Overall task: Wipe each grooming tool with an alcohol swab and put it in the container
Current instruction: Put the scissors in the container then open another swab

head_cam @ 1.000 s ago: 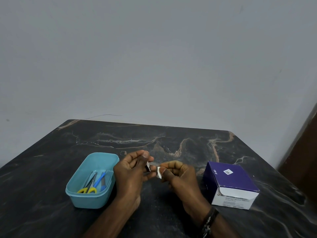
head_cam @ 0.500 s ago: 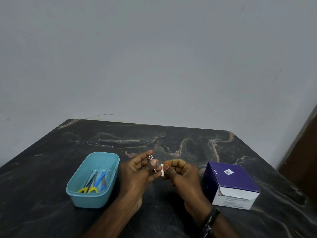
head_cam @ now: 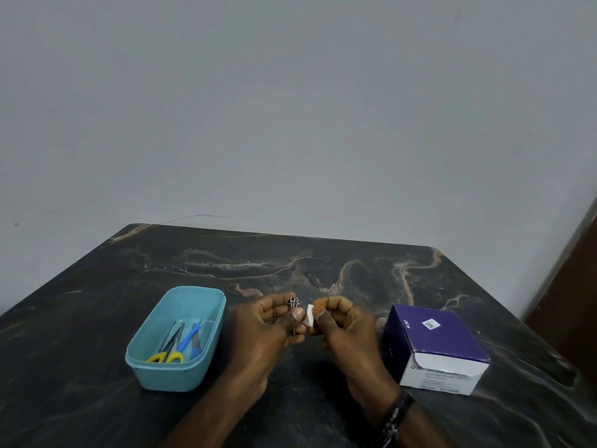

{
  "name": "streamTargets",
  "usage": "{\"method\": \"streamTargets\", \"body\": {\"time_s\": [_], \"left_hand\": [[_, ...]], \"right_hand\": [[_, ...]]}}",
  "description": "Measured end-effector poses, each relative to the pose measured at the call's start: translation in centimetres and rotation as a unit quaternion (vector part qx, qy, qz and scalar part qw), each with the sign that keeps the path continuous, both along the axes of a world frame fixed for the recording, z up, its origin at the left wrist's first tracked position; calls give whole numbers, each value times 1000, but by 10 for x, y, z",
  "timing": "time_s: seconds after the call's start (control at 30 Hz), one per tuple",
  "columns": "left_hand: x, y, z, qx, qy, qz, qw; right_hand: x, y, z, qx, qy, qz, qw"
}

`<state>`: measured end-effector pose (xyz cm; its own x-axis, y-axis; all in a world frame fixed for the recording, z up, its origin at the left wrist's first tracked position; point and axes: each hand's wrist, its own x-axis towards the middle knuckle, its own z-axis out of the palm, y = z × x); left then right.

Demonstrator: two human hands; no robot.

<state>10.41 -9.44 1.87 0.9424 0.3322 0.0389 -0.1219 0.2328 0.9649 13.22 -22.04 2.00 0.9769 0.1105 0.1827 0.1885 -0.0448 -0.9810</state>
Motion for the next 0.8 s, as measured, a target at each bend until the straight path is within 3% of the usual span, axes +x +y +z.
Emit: {"method": "streamTargets", "body": {"time_s": [0.8], "left_hand": [[-3, -3, 2, 31, 10, -6, 999]], "right_hand": [[5, -1, -2, -12, -25, -21, 999]]}}
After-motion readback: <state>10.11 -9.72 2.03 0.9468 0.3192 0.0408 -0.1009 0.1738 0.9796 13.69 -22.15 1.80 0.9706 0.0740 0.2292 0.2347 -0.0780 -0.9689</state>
